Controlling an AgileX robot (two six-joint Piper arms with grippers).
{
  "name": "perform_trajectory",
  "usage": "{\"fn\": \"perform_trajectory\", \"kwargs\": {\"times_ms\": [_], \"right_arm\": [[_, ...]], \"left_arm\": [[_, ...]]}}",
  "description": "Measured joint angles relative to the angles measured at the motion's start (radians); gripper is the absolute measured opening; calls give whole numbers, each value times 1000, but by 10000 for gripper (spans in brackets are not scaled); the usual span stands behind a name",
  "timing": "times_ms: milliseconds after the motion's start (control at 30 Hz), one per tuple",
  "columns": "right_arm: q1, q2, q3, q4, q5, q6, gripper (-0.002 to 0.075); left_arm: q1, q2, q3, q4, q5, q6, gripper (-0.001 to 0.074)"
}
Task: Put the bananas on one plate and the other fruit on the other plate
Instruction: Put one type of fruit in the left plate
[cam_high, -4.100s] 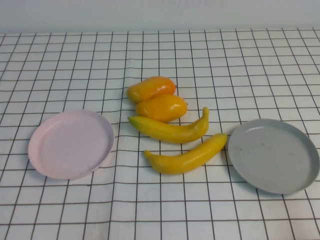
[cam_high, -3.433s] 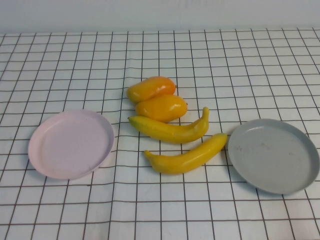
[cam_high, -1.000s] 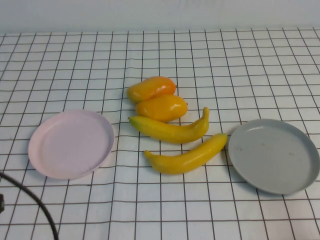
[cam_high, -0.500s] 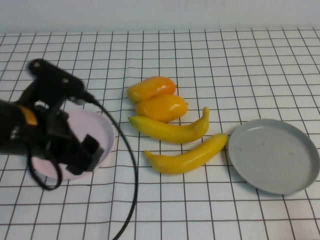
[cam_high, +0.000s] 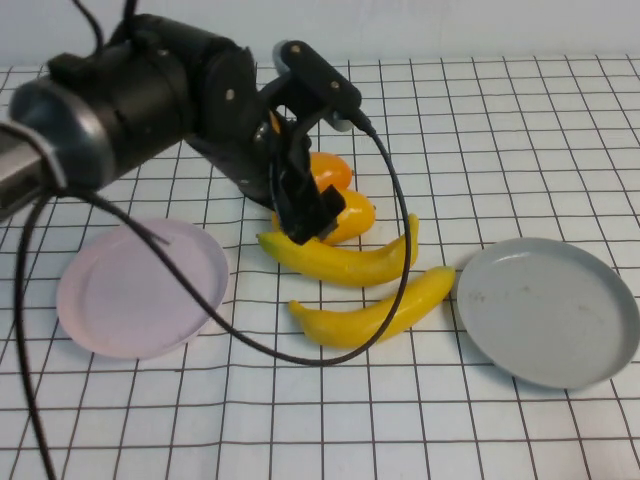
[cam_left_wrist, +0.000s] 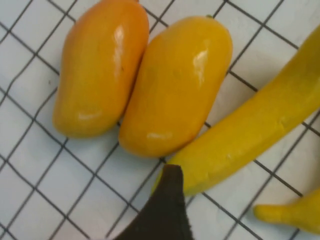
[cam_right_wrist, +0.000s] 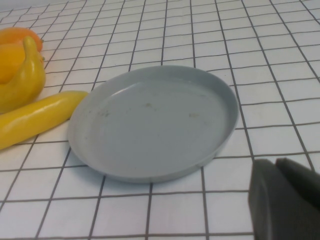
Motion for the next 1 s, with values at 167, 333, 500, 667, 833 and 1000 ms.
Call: {"fn": "perform_trajectory", "kwargs": {"times_ms": [167,333,500,667,833,1000], "right_arm": [[0,0,0,0,0,0,-15],[0,0,0,0,0,0,-15],[0,0,0,0,0,0,-15],[0,0,0,0,0,0,-15],[0,0,0,0,0,0,-15],[0,0,0,0,0,0,-15]], "left_arm": [[-2,132,-116,4,-8,132,663],[-2,229,-176,4,-49,238,663],[5,308,-235,4,-58,259,663],[28,365,-262,8,-81,261,663],[49,394,-268,14,-103,265,663],[61,418,-268,4,-107,265,662]]}}
